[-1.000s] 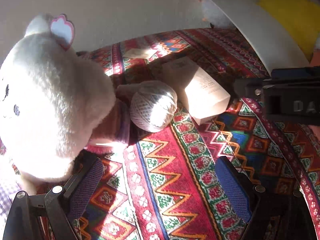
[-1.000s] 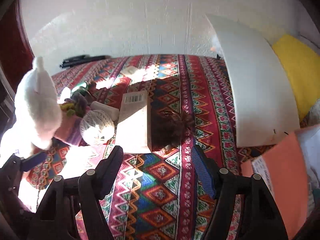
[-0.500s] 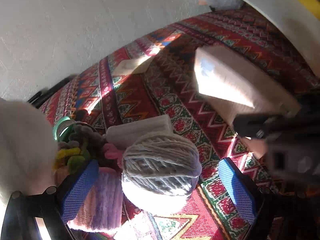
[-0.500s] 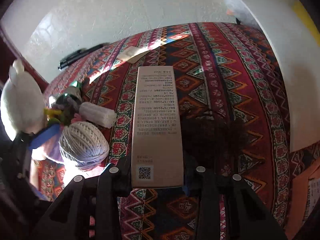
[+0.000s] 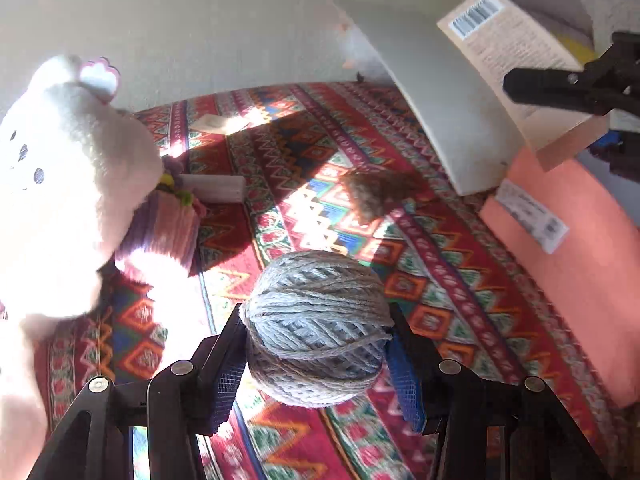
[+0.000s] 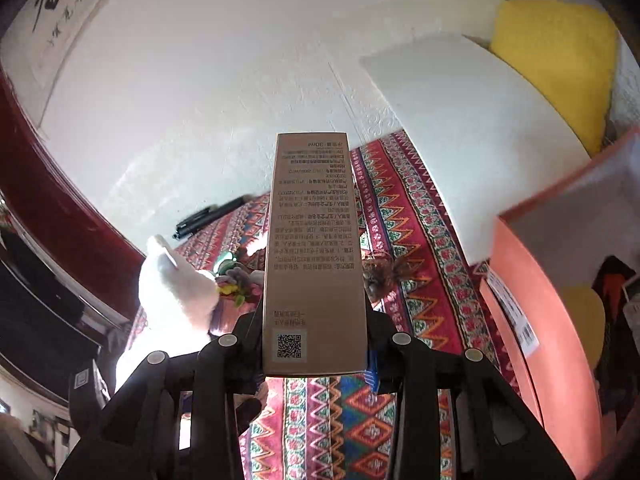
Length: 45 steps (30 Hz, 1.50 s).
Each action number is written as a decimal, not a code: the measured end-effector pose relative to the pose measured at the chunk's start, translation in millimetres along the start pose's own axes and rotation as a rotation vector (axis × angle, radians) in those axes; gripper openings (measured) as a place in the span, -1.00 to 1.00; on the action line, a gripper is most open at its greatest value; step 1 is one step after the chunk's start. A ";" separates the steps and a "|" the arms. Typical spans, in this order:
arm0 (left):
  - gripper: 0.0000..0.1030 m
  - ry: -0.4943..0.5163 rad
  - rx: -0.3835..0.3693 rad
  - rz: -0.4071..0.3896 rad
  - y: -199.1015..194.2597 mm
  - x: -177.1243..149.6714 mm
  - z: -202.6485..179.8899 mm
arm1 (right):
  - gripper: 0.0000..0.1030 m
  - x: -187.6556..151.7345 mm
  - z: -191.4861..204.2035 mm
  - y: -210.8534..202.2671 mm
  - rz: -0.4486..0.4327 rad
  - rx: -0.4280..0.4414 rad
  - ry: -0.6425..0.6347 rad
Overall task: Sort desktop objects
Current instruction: 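Carry the cardboard box and yarn ball into the pink box and open both tools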
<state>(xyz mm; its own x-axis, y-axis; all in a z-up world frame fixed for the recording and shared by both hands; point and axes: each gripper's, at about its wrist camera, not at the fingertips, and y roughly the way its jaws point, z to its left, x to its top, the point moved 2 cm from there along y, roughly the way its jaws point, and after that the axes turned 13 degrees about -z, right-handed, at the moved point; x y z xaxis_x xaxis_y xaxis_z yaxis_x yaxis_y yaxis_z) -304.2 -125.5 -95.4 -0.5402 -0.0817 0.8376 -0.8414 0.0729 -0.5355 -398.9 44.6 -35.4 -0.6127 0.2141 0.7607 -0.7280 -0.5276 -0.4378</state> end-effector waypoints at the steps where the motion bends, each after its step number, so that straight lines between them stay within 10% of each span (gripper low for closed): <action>1: 0.06 -0.016 -0.010 -0.019 -16.7 -3.1 -5.0 | -0.26 -1.1 -0.9 -13.7 -0.013 -0.001 0.000; 16: 0.06 0.027 -0.160 -0.176 -119.1 12.0 -126.1 | -0.26 18.3 -37.0 -157.6 -0.246 -0.094 -0.002; 32: 0.08 0.117 -0.379 -0.153 -49.5 70.8 -292.2 | -0.23 41.5 -194.9 -226.2 -0.357 -0.390 0.113; 36: 0.75 0.044 -0.379 -0.165 -38.3 84.4 -303.0 | 0.70 47.9 -216.4 -236.3 -0.405 -0.485 0.132; 45: 0.94 0.021 -0.282 -0.224 -45.0 81.4 -270.5 | 0.76 53.5 -209.1 -235.5 -0.423 -0.474 0.132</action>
<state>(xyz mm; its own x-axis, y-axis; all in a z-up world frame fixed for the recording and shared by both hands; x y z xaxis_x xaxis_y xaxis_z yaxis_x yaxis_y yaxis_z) -305.6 133.4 26.1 -0.3400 -0.1064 0.9344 -0.8993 0.3274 -0.2900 -324.6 352.2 8.1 -0.2541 0.4390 0.8618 -0.9531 0.0381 -0.3004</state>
